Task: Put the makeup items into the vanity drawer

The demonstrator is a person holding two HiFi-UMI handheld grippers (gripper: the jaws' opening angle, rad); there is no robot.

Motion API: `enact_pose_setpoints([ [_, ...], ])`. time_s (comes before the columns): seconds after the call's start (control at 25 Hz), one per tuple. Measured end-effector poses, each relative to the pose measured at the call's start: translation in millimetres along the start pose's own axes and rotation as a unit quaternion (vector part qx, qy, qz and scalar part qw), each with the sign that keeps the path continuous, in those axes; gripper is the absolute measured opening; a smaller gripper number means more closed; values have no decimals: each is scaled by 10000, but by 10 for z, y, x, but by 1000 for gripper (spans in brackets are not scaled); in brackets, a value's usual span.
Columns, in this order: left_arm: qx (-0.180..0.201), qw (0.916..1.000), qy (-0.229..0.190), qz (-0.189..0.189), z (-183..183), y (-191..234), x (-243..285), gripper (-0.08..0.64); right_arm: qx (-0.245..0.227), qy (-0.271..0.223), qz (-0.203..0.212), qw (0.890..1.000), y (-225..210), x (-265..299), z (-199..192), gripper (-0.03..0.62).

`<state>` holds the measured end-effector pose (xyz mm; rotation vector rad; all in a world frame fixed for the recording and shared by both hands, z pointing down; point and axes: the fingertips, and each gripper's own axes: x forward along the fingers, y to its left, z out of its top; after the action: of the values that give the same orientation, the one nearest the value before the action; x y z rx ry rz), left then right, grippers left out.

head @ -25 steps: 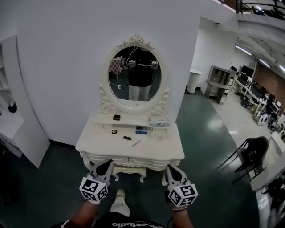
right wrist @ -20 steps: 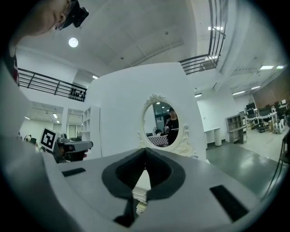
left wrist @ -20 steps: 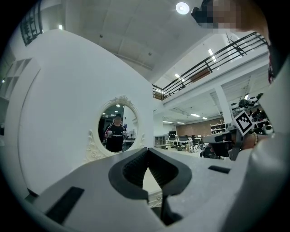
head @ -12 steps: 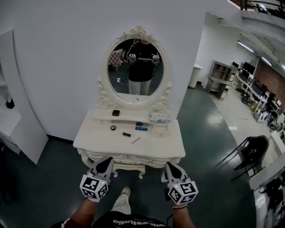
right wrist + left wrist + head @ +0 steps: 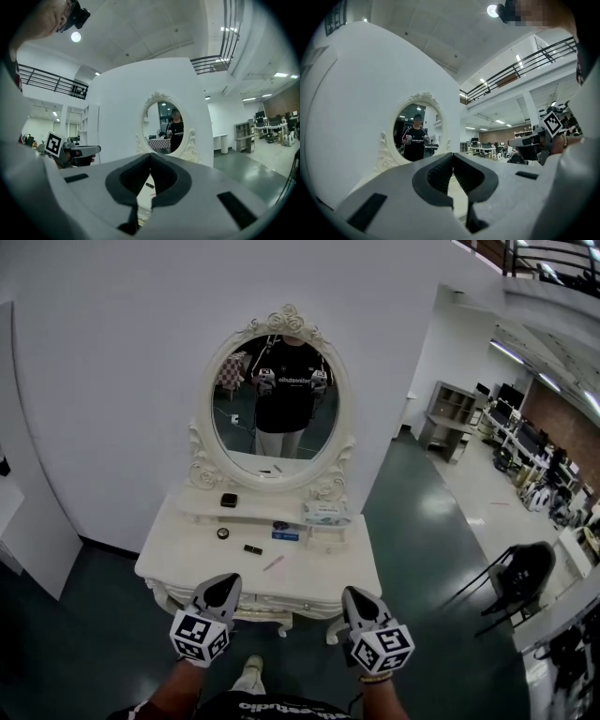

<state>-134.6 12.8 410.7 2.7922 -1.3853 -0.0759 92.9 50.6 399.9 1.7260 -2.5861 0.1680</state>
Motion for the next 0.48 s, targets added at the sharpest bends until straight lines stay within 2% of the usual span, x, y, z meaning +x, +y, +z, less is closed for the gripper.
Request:
enact_pose_setpoints([
  [0.48,-152,9997,186,3,-198,740,781,6,10,108,104,9999,-234,1101,19,-6],
])
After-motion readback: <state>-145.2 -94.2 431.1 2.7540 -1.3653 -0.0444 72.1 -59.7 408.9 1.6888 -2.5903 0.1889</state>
